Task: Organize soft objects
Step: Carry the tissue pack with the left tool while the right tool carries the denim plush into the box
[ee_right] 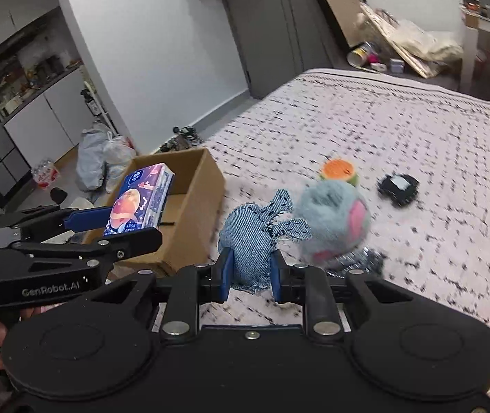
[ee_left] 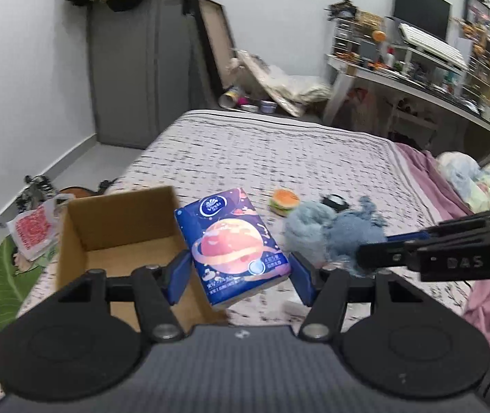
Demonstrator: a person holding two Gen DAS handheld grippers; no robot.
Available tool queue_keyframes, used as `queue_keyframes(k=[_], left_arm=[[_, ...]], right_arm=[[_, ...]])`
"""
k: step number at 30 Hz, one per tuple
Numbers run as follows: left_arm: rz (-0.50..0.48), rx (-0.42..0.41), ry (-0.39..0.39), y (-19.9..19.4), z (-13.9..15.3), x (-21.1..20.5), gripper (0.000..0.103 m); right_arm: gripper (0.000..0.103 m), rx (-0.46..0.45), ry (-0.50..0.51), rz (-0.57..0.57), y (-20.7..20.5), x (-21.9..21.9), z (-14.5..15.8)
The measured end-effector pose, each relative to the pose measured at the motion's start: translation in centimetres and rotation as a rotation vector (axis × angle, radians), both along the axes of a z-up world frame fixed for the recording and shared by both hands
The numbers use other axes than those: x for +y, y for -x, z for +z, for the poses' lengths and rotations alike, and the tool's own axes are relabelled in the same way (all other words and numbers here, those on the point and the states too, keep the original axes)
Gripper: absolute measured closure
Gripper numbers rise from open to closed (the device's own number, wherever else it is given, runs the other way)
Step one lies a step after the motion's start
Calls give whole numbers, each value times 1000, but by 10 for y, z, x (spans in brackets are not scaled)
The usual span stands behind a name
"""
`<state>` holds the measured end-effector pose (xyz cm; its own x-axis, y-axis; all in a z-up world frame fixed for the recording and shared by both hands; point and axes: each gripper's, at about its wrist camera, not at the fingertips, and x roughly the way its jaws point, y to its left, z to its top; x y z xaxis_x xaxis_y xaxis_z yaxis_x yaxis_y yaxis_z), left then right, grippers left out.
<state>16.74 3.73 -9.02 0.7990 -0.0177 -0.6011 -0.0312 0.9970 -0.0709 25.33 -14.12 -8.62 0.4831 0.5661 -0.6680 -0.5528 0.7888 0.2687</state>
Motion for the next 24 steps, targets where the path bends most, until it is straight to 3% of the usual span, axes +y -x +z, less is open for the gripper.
queue_keyframes(k=[12, 24], left_arm=[[143, 68, -32, -9, -11, 64, 43], [159, 150, -26, -21, -27, 87, 43]], right_arm=[[81, -23, -17, 58, -4, 34, 5], [81, -48, -17, 113, -2, 65, 10]])
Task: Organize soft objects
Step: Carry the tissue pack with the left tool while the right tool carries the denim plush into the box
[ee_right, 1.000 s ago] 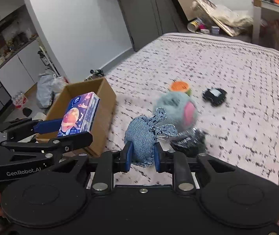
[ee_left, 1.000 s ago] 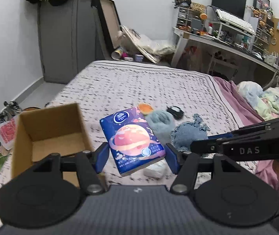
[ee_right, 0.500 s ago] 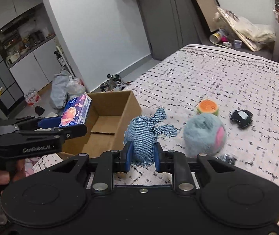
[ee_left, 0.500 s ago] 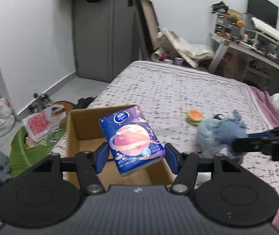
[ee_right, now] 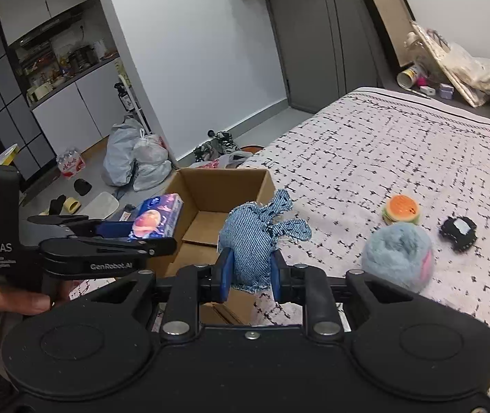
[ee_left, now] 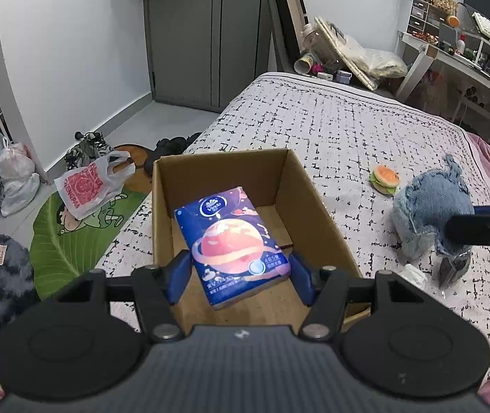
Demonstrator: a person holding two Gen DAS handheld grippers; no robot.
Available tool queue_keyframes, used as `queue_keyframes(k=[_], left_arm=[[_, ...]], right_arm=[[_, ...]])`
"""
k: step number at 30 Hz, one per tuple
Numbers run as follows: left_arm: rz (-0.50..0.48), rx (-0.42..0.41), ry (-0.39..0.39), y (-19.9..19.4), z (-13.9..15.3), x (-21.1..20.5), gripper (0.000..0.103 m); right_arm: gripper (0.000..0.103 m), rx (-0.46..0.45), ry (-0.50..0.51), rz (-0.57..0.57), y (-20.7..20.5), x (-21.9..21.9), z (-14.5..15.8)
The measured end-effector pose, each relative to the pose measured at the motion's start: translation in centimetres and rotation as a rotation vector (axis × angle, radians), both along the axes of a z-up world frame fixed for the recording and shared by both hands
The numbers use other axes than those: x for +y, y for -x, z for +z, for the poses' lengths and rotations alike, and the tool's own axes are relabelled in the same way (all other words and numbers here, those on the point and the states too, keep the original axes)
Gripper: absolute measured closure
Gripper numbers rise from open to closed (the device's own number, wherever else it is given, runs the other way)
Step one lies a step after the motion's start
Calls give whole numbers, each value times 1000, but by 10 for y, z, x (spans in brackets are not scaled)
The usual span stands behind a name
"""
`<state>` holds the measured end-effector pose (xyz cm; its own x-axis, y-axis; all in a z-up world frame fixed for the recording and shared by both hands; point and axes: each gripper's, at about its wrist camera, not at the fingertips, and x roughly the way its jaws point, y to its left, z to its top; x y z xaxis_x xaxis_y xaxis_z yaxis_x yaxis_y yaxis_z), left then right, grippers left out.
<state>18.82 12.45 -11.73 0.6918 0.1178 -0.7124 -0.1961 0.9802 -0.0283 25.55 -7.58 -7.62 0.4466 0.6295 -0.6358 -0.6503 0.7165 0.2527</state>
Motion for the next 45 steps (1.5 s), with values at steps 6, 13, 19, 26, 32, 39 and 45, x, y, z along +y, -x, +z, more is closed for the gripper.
queue_keyframes(k=[6, 13, 19, 26, 32, 39, 45], left_arm=[[2, 21, 0, -2, -4, 4, 43], [32, 7, -27, 6, 2, 6, 43], [75, -47, 7, 24, 16, 11, 35], [216, -134, 45, 48, 25, 25, 20], [342, -193, 99, 66, 27, 44, 13], [457, -241, 169, 82, 25, 53, 12], [515, -276, 190, 93, 23, 50, 10]], right_arm=[[81, -3, 6, 25, 3, 13, 2], [81, 2, 11, 40, 0, 23, 1], [81, 2, 38, 74, -6, 39, 0], [80, 12, 61, 122, -15, 63, -4], [80, 32, 55, 152, -17, 85, -11], [56, 35, 83, 214, -12, 108, -21], [48, 52, 87, 213, -10, 99, -19]])
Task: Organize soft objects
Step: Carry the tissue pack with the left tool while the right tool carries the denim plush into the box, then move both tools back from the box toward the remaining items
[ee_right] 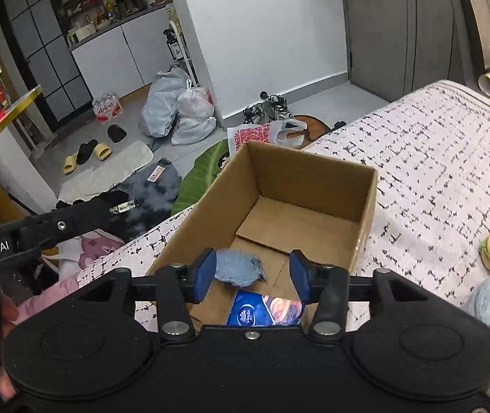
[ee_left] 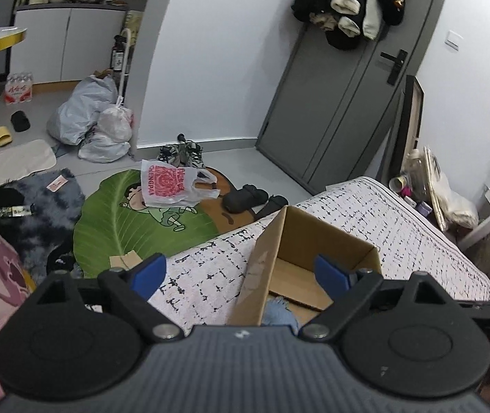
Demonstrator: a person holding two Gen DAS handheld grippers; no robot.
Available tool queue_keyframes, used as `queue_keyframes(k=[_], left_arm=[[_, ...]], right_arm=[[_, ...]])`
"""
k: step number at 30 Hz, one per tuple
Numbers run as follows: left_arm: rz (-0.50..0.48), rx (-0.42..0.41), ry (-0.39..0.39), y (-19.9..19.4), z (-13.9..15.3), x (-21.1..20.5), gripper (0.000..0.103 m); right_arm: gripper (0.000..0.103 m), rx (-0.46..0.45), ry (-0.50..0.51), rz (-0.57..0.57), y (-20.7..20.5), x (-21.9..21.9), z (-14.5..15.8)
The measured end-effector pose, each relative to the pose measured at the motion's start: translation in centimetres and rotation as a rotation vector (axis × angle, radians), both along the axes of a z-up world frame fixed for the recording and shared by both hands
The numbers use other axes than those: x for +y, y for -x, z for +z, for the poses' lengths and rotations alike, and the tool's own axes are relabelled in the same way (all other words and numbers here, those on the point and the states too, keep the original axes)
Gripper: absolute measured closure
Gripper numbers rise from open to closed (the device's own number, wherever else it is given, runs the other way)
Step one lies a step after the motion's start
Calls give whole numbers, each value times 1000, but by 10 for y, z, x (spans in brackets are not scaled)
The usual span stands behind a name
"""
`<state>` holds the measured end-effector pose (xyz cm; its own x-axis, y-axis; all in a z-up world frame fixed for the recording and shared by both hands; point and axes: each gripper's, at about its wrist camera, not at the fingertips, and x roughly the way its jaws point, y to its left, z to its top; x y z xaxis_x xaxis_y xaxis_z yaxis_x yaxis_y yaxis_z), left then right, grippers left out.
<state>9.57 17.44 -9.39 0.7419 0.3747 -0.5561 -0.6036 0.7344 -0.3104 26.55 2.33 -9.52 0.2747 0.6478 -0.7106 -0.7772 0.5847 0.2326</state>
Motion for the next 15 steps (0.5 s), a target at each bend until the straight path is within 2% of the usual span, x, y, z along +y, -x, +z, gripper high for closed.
queue_keyframes(k=[4, 6, 12, 15], left_arm=[[20, -5, 3, 1, 2, -3, 9], [21, -10, 4, 1, 4, -6, 9], [-5, -6, -39, -2, 15, -26, 9], [-31, -7, -46, -5, 20, -38, 9]], right_arm=[[35, 3, -2, 10, 5, -8, 7], [24, 0, -8, 14, 6, -13, 12], [6, 4, -40, -16, 6, -42, 27], [1, -3, -58, -41, 6, -61, 34]])
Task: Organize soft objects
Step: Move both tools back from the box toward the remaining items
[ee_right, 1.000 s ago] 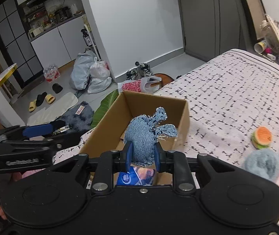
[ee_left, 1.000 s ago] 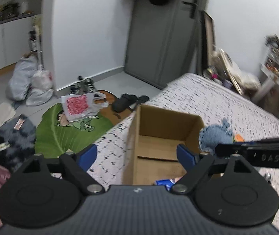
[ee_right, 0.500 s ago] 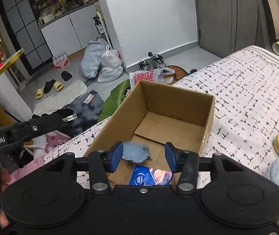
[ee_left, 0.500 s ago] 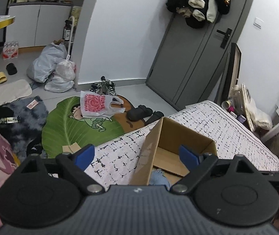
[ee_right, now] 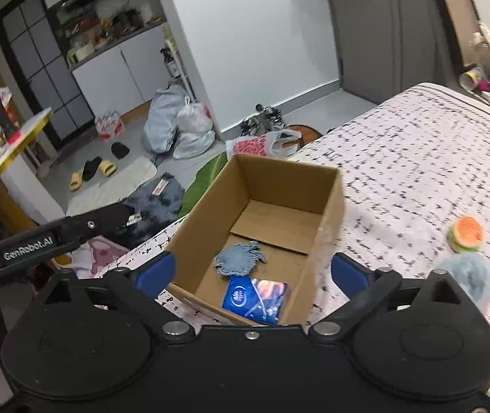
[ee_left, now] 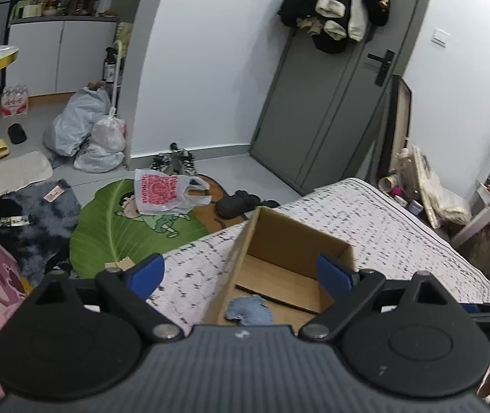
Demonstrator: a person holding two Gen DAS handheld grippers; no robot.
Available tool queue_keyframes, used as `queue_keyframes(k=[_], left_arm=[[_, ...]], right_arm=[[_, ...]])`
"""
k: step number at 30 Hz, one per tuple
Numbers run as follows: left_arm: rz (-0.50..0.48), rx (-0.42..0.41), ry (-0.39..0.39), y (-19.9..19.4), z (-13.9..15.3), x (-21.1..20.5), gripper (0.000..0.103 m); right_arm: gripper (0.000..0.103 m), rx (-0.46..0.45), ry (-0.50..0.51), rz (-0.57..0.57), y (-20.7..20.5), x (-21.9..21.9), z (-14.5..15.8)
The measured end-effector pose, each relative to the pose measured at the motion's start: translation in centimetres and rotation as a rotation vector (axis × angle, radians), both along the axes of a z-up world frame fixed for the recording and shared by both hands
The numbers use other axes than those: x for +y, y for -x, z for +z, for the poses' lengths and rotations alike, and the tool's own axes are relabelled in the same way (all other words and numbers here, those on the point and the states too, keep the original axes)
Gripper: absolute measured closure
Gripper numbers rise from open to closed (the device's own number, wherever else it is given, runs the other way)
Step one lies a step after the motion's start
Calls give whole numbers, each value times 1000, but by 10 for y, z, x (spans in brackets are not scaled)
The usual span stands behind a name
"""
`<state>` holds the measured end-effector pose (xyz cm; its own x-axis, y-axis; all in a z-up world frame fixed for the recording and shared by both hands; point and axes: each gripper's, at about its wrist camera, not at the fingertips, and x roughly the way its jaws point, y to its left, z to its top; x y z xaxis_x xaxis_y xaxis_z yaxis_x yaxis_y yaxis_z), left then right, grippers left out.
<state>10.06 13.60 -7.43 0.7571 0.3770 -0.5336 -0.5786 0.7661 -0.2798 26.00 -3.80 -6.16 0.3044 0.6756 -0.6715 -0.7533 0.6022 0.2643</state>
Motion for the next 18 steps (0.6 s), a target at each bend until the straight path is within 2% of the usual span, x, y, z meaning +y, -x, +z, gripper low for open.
queue_keyframes(k=[6, 18], left_arm=[[-64, -33, -17, -5, 10, -25, 9], [-218, 15, -81, -17, 19, -73, 9]], right_arm=[[0, -12, -20, -78, -1, -47, 6], [0, -25, -57, -207, 1, -122, 5]])
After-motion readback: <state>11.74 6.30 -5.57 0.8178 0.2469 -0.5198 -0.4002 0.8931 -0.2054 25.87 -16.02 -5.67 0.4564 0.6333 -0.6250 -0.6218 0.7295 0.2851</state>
